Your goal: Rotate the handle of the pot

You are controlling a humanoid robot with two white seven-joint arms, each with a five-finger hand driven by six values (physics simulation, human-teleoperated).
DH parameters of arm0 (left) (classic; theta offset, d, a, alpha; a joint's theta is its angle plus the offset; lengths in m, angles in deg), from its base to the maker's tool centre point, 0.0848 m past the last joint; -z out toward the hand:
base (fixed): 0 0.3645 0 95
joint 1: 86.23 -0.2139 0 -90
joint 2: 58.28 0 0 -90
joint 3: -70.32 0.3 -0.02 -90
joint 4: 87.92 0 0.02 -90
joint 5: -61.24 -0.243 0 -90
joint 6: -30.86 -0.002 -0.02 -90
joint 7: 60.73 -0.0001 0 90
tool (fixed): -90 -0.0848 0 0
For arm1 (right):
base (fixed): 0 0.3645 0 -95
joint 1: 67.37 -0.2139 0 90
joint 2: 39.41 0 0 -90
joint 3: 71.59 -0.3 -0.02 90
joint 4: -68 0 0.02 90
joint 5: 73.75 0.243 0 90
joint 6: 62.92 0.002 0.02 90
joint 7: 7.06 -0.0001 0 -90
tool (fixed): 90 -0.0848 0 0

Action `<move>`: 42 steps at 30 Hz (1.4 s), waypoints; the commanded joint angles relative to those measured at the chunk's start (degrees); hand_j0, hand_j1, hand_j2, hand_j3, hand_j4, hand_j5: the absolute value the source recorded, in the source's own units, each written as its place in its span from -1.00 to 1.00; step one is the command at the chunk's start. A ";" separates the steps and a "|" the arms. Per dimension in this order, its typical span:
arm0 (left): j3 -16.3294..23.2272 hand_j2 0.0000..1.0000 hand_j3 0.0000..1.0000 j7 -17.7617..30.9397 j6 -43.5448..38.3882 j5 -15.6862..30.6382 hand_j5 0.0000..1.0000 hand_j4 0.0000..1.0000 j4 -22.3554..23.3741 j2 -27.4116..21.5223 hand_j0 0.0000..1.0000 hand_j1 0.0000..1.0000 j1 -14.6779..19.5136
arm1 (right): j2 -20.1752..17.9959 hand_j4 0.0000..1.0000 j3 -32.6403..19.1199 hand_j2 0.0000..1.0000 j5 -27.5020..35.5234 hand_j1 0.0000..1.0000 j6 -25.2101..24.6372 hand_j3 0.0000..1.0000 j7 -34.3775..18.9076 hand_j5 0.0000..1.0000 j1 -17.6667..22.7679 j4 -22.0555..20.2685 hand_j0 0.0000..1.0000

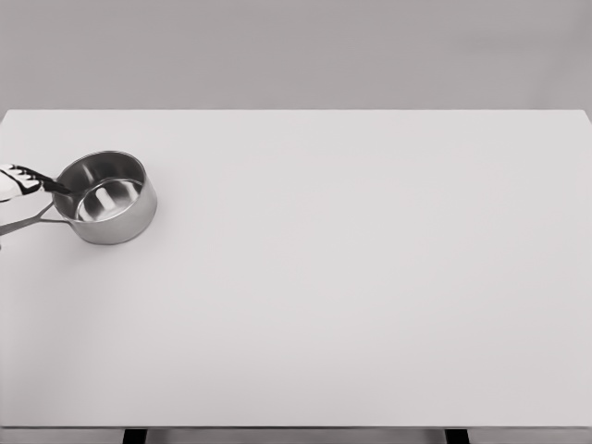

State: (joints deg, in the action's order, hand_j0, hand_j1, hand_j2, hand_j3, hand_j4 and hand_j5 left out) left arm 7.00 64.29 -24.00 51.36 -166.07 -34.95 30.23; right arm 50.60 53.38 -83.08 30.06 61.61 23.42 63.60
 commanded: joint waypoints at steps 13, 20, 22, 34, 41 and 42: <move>-0.04 1.00 1.00 -0.02 -0.14 -7.96 1.00 1.00 1.16 3.29 1.00 1.00 0.88 | -0.01 1.00 0.01 1.00 0.02 1.00 0.02 1.00 -0.02 1.00 0.00 0.00 1.00; -0.13 1.00 1.00 -0.02 -0.14 -8.22 1.00 1.00 2.39 3.99 1.00 1.00 1.84 | -0.01 1.00 0.01 1.00 0.02 1.00 -0.07 1.00 -0.02 1.00 0.00 0.00 1.00; -0.04 1.00 1.00 -0.02 -0.14 -10.85 1.00 1.00 3.18 5.14 1.00 1.00 2.63 | -0.01 1.00 0.01 1.00 0.02 1.00 0.02 1.00 -0.02 1.00 0.00 0.00 1.00; -0.04 1.00 1.00 -0.02 -0.14 -16.48 1.00 1.00 3.97 6.72 1.00 1.00 4.48 | -0.01 1.00 0.01 1.00 0.02 1.00 0.02 1.00 -0.02 1.00 0.00 0.00 1.00; 0.05 1.00 1.00 -0.02 -0.14 -18.33 1.00 1.00 6.96 8.83 1.00 1.00 7.12 | -0.01 1.00 0.01 1.00 0.02 1.00 0.02 1.00 -0.02 1.00 0.00 0.00 1.00; 0.05 1.00 1.00 -0.02 -0.14 -18.33 1.00 1.00 6.96 8.83 1.00 1.00 7.21 | -0.01 1.00 0.01 1.00 0.02 1.00 0.02 1.00 -0.02 1.00 0.00 0.00 1.00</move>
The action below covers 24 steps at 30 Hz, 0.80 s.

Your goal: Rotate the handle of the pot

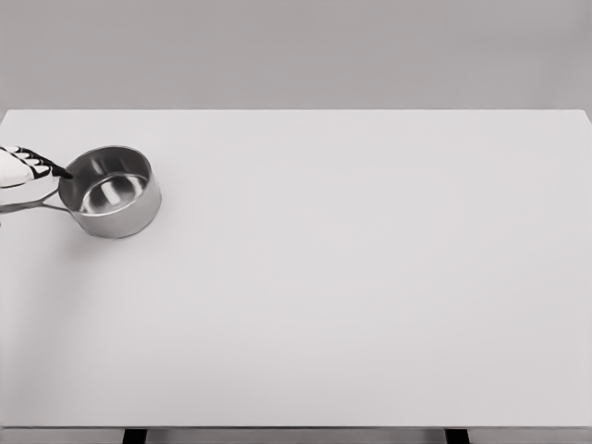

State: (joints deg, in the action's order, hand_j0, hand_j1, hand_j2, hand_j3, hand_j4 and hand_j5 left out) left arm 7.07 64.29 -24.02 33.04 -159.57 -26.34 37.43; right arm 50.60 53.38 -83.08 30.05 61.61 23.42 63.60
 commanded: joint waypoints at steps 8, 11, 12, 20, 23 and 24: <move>0.06 1.00 1.00 -0.02 -0.13 -1.59 1.00 1.00 2.12 2.42 1.00 1.00 2.11 | -0.01 1.00 0.01 1.00 0.02 1.00 -0.06 1.00 -0.02 1.00 0.00 0.00 1.00; 0.06 1.00 1.00 -0.02 -0.67 -3.70 1.00 1.00 3.70 4.17 1.00 1.00 3.60 | -0.01 1.00 0.01 1.00 0.02 1.00 0.03 1.00 -0.02 1.00 0.00 0.00 1.00; 0.06 1.00 1.00 -0.02 -1.29 -3.88 1.00 1.00 3.88 4.61 1.00 1.00 3.69 | -0.01 1.00 0.01 1.00 0.02 1.00 0.03 1.00 -0.02 1.00 0.00 0.00 1.00; 0.15 1.00 1.00 -0.02 -4.37 -7.04 1.00 1.00 5.55 6.64 1.00 1.00 5.01 | -0.01 1.00 0.01 1.00 0.02 1.00 0.03 1.00 -0.02 1.00 0.00 0.00 1.00; 0.23 1.00 1.00 -0.02 -4.45 -7.22 1.00 1.00 7.13 7.60 1.00 1.00 5.89 | -0.01 1.00 0.01 1.00 0.02 1.00 0.03 1.00 -0.02 1.00 0.00 0.00 1.00; 0.32 1.00 1.00 -0.02 -4.63 -7.22 1.00 1.00 7.13 7.87 1.00 1.00 5.89 | -0.01 1.00 0.01 1.00 0.02 1.00 0.03 1.00 -0.02 1.00 0.00 0.00 1.00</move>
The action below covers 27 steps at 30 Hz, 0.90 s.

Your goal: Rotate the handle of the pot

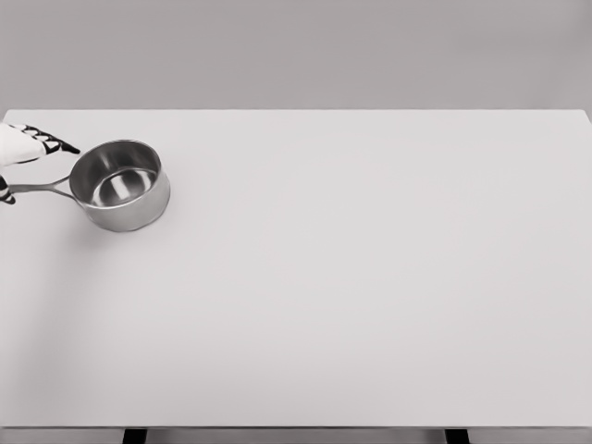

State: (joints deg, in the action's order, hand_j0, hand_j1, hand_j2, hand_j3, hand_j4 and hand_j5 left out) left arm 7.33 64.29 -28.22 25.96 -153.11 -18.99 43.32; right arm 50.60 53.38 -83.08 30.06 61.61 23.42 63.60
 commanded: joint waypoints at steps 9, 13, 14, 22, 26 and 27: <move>0.15 1.00 1.00 -0.03 -3.33 -1.37 1.00 1.00 0.76 1.14 1.00 1.00 0.79 | -0.01 1.00 0.01 1.00 0.02 1.00 0.01 1.00 -0.02 1.00 0.00 0.00 1.00; 0.15 1.00 1.00 -0.03 -2.45 -0.58 1.00 1.00 0.32 0.79 1.00 1.00 0.88 | -0.01 1.00 0.01 1.00 0.02 1.00 0.01 1.00 -0.02 1.00 0.00 0.00 1.00; 0.06 1.00 1.00 -0.03 -2.45 0.12 1.00 1.00 0.24 0.61 1.00 1.00 0.88 | -0.01 1.00 0.01 1.00 0.02 1.00 0.01 1.00 -0.02 1.00 0.00 0.00 1.00; -0.11 1.00 1.00 -0.03 4.07 22.36 1.00 1.00 -0.11 -5.72 1.00 1.00 -1.23 | -0.01 1.00 0.01 1.00 0.02 1.00 0.01 1.00 -0.02 1.00 0.00 0.00 1.00; -0.46 1.00 1.00 -0.03 4.07 23.24 1.00 1.00 -2.05 -5.98 1.00 1.00 -1.23 | -0.01 1.00 0.01 1.00 0.02 1.00 0.01 1.00 -0.02 1.00 0.00 0.00 1.00; -0.46 1.00 1.00 -0.03 4.07 24.29 1.00 1.00 -3.63 -5.98 1.00 1.00 -1.32 | -0.01 1.00 0.01 1.00 0.02 1.00 0.01 1.00 -0.02 1.00 0.00 0.00 1.00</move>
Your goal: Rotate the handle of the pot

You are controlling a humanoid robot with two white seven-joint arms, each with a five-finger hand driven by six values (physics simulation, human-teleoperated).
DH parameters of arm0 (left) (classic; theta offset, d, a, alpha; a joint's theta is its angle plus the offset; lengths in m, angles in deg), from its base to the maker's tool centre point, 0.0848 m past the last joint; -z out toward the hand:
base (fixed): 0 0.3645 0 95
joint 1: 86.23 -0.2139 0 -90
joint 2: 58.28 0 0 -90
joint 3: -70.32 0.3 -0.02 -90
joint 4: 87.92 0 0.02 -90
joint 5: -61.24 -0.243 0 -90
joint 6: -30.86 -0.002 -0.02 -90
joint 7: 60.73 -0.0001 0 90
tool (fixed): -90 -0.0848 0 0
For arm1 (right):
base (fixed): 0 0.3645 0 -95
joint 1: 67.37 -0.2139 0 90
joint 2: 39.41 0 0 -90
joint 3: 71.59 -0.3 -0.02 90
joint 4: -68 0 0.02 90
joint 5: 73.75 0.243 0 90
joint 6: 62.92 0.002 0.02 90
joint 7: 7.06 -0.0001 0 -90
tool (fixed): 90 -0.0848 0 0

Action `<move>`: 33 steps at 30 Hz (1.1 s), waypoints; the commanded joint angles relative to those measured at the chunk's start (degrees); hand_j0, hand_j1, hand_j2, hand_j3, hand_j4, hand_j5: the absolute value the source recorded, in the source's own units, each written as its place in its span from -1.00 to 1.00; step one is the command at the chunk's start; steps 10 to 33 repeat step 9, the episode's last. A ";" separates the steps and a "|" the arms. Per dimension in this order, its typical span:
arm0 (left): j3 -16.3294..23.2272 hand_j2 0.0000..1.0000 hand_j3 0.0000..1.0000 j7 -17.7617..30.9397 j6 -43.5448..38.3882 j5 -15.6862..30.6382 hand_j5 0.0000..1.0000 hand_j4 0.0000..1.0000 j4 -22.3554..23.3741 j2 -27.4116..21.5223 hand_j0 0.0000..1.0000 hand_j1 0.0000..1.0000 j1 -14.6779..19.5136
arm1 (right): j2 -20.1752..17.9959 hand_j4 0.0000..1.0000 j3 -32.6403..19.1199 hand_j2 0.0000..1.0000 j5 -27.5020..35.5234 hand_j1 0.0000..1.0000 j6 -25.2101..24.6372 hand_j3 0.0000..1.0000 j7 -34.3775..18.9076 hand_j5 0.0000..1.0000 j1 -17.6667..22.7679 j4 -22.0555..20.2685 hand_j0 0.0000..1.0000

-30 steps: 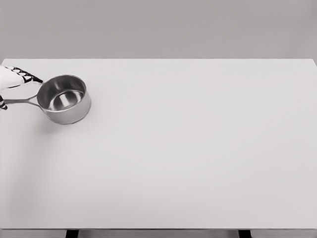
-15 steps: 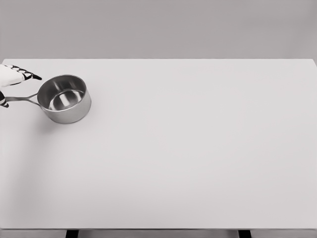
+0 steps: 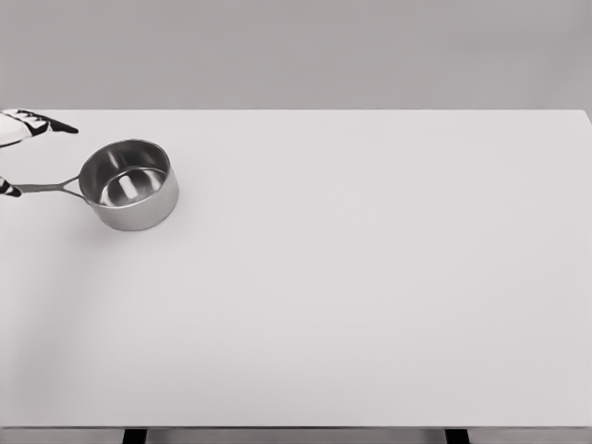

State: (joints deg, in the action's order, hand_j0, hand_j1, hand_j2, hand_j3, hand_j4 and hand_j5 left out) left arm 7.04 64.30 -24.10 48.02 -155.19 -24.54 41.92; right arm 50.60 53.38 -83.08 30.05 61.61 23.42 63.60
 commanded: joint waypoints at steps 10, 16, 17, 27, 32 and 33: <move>-0.35 1.00 1.00 -0.03 -0.04 2.41 1.00 1.00 -9.73 -0.44 1.00 1.00 -0.18 | -0.01 1.00 0.01 1.00 0.02 1.00 0.02 1.00 -0.02 1.00 0.00 0.00 1.00; -0.35 1.00 1.00 -0.03 -0.04 2.41 1.00 1.00 -9.73 -0.44 1.00 1.00 -0.18 | -0.01 1.00 0.01 1.00 0.02 1.00 0.02 1.00 -0.02 1.00 0.00 0.00 1.00; -0.35 1.00 1.00 -0.03 -0.04 2.41 1.00 1.00 -9.73 -0.44 1.00 1.00 -0.18 | -0.01 1.00 0.01 1.00 0.02 1.00 0.02 1.00 -0.02 1.00 0.00 0.00 1.00; -0.35 1.00 1.00 -0.03 -0.04 2.41 1.00 1.00 -9.73 -0.44 1.00 1.00 -0.18 | -0.01 1.00 0.01 1.00 0.02 1.00 0.02 1.00 -0.02 1.00 0.00 0.00 1.00; -0.35 1.00 1.00 -0.03 -0.04 2.41 1.00 1.00 -9.73 -0.44 1.00 1.00 -0.18 | -0.01 1.00 0.01 1.00 0.02 1.00 0.02 1.00 -0.02 1.00 0.00 0.00 1.00; -0.35 1.00 1.00 -0.03 -0.04 2.41 1.00 1.00 -9.73 -0.44 1.00 1.00 -0.18 | -0.01 1.00 0.01 1.00 0.02 1.00 0.02 1.00 -0.02 1.00 0.00 0.00 1.00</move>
